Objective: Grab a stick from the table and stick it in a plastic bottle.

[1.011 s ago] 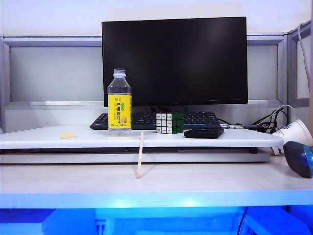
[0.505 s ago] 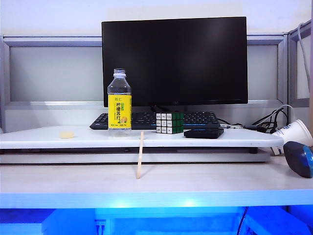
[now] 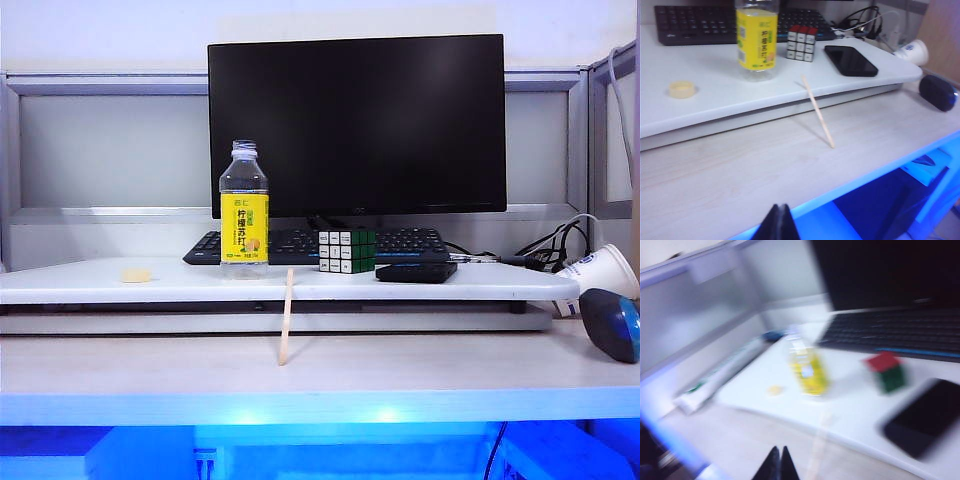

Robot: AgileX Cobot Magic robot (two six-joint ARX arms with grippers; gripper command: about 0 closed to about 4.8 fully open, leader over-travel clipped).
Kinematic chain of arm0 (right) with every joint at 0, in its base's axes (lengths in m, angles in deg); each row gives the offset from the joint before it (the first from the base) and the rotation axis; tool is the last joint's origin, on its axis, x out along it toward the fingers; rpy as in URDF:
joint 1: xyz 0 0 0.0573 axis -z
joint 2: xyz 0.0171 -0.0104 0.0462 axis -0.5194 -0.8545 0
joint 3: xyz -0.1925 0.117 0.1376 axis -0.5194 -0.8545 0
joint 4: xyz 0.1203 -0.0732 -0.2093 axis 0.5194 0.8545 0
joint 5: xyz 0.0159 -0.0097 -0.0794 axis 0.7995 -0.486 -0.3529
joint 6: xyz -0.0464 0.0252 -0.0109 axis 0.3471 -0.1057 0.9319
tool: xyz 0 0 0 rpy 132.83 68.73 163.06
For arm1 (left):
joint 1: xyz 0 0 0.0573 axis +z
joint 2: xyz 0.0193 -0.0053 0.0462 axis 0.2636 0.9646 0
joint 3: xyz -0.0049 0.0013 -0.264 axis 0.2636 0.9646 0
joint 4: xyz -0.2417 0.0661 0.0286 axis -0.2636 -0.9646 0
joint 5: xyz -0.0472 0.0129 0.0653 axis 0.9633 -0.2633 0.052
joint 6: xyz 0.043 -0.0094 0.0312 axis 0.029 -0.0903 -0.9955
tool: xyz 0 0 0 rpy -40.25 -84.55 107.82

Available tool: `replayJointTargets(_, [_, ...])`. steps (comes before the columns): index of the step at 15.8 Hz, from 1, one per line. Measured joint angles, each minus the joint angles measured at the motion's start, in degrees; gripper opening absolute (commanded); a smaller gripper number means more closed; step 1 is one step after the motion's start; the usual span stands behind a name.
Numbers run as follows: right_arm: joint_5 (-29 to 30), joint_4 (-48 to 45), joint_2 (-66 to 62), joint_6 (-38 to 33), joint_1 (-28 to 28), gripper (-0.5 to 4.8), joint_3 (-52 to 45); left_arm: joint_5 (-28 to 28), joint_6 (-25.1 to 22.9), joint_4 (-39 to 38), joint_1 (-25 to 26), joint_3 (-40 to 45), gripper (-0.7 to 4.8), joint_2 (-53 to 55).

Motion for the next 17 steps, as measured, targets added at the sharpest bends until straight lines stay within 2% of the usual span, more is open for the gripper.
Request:
replayJointTargets(1, [-0.3, -1.4, -3.8, 0.0, -2.9, 1.96, 1.5, 0.2, 0.0, 0.0, 0.0, 0.0, -0.05, 0.0])
replayJointTargets(2, [-1.0, -2.1, -7.1, 0.0, -5.3, 2.6, 2.6, 0.2, 0.0, 0.0, 0.0, 0.0, -0.05, 0.0])
replayJointTargets(3, [-1.1, -2.5, -10.0, 0.0, -7.0, 3.0, 3.6, 0.2, 0.0, 0.0, 0.0, 0.0, -0.05, 0.0])
replayJointTargets(7, [-1.6, -3.6, -23.7, -1.0, -12.0, 4.0, 9.4, 0.1, 0.0, 0.0, 0.0, 0.0, -0.05, 0.0])
replayJointTargets(13, [0.4, -5.7, -39.3, -7.9, -13.3, 4.79, 16.2, -0.2, 0.0, 0.0, 0.0, 0.0, -0.05, 0.0])
replayJointTargets(17, [1.1, -5.7, -51.6, -12.1, -13.9, 4.79, 21.2, -0.4, 0.0, 0.0, 0.0, 0.0, -0.05, 0.0])
